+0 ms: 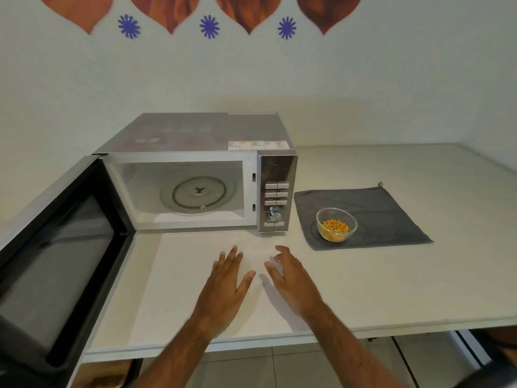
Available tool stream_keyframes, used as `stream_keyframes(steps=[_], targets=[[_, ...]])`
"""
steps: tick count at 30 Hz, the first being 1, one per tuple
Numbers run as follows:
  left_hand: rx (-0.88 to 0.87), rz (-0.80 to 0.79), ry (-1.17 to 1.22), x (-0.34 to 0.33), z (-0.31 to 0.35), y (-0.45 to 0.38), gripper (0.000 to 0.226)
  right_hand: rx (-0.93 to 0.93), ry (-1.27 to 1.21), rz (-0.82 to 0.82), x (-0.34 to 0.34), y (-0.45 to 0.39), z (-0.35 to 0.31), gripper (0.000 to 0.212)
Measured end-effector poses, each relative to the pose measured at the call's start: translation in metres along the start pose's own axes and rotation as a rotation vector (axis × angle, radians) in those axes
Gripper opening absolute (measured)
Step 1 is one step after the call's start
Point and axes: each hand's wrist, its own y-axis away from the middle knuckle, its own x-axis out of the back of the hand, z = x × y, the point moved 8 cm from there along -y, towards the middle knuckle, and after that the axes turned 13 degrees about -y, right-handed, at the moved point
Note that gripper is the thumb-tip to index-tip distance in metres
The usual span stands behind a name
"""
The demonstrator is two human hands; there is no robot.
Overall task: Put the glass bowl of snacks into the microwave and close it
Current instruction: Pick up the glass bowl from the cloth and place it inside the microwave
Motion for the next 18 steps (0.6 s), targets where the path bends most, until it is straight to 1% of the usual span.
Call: stream_keyframes(steps=[3, 5, 8, 12, 13, 16, 18], targets=[[0.067, 0.006, 0.316, 0.001, 0.019, -0.016, 0.069, -0.063, -0.089, 0.048, 0.027, -0.012, 0.009, 0.049], [0.088, 0.031, 0.45, 0.005, 0.031, -0.032, 0.059, -0.09, -0.126, 0.079, 0.045, -0.018, 0.015, 0.046], [0.091, 0.013, 0.524, 0.002, 0.052, -0.053, 0.05, -0.116, -0.155, 0.152, 0.074, -0.027, 0.029, 0.043], [0.054, -0.076, 0.571, -0.011, 0.083, -0.078, 0.047, -0.084, -0.246, 0.281, 0.112, -0.034, 0.042, 0.02], [0.049, -0.089, 0.591, -0.014, 0.091, -0.084, 0.045, -0.074, -0.255, 0.312, 0.122, -0.035, 0.044, 0.017], [0.06, -0.137, 0.636, -0.019, 0.113, -0.103, 0.045, -0.094, -0.211, 0.406, 0.151, -0.04, 0.056, 0.02], [0.057, -0.185, 0.638, -0.026, 0.128, -0.115, 0.046, -0.116, -0.171, 0.465, 0.168, -0.043, 0.065, 0.018]])
